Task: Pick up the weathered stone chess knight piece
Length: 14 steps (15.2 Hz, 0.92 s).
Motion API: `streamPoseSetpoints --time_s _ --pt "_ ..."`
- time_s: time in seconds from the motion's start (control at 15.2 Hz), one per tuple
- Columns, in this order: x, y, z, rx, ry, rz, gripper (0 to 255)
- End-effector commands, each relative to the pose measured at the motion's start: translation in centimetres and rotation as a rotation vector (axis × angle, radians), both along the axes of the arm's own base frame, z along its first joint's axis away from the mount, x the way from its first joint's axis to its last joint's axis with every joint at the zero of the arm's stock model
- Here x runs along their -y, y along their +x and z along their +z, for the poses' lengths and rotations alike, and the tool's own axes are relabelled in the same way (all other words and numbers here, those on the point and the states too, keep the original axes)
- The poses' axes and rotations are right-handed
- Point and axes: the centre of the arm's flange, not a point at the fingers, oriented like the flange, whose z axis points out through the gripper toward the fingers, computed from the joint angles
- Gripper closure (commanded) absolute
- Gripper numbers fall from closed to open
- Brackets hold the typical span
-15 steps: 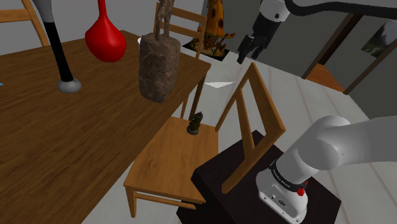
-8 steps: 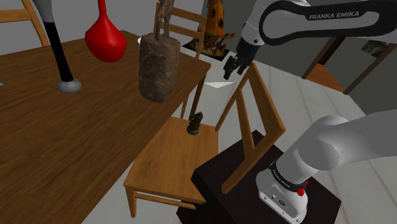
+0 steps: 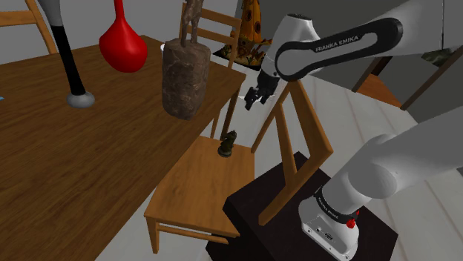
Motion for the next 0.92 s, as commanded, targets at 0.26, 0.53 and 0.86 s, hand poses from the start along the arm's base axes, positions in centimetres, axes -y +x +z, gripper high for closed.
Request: streamPoseSetpoints --time_s 0.26,0.53,0.86 --pt "-0.4 2.1 -7.5 -0.013 0.029 0.017 0" --pt "-0.9 3.7 -12.5 -0.023 0.048 0.029 0" --pt "-1.4 5.1 -17.3 -0.032 0.064 0.038 0"
